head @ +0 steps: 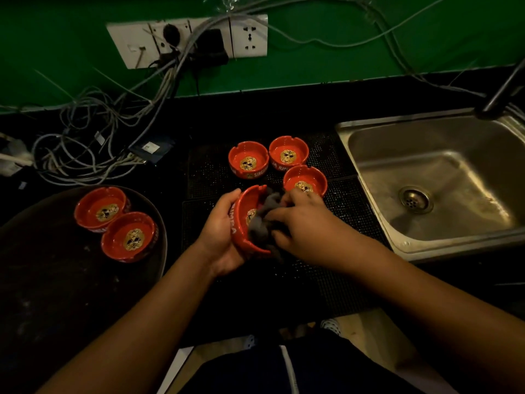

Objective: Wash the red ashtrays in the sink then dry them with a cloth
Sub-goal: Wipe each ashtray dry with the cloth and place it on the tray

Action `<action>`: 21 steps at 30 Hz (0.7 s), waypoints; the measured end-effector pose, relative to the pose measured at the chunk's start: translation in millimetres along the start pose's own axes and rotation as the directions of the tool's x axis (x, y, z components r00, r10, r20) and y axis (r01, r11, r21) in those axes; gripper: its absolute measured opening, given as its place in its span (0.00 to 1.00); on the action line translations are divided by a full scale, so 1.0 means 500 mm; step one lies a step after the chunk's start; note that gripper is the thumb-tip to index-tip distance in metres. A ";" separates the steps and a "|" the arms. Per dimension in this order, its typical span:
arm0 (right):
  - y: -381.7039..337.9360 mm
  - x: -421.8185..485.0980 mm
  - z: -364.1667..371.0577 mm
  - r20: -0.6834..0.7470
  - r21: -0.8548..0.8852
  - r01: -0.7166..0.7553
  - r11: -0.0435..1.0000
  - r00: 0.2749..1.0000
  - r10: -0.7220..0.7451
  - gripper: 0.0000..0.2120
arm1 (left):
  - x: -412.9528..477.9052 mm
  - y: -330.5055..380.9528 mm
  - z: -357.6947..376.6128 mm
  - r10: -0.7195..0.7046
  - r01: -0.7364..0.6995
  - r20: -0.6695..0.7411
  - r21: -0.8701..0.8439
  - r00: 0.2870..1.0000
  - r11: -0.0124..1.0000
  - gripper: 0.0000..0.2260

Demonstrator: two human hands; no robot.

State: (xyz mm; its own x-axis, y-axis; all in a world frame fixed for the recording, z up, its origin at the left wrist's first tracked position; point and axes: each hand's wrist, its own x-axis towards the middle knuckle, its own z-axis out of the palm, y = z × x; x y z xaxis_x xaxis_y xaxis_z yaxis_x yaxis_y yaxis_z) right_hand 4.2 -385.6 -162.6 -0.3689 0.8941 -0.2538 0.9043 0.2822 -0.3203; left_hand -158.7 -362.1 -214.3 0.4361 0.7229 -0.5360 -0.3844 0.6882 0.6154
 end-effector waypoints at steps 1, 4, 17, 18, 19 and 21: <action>-0.001 0.001 0.007 -0.038 -0.020 -0.038 0.999 0.999 0.037 0.19 | -0.001 -0.003 0.002 -0.013 0.014 -0.002 0.009 1.000 1.000 0.29; -0.021 0.019 0.038 -0.200 0.076 -0.017 0.997 0.979 0.032 0.17 | 0.000 -0.006 0.012 0.006 -0.004 -0.049 0.046 0.999 0.999 0.27; -0.069 0.069 0.027 0.131 -0.010 0.140 0.990 0.982 -0.137 0.12 | -0.073 -0.034 -0.064 0.043 -0.066 -0.176 -0.123 0.983 0.990 0.28; -0.070 0.072 0.029 0.084 0.060 0.155 0.986 0.984 -0.159 0.13 | -0.085 -0.041 -0.071 0.061 -0.092 -0.199 -0.153 0.978 0.984 0.25; -0.069 0.076 0.030 0.063 0.167 0.153 0.974 0.984 -0.165 0.13 | -0.102 -0.046 -0.082 0.082 -0.126 -0.233 -0.179 0.969 0.976 0.21; -0.067 0.087 0.033 0.062 0.396 0.109 0.912 0.987 -0.146 0.12 | -0.141 -0.051 -0.110 0.109 -0.185 -0.322 -0.217 0.940 0.958 0.16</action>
State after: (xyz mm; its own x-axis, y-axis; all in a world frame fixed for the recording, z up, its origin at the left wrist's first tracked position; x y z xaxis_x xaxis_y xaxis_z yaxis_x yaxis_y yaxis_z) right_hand -45.5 -361.8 -177.9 -0.5093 0.8200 -0.2610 0.6990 0.2173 -0.6813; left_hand -224.1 -427.3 -224.2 0.1059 0.7747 -0.6233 -0.6262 0.5389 0.5634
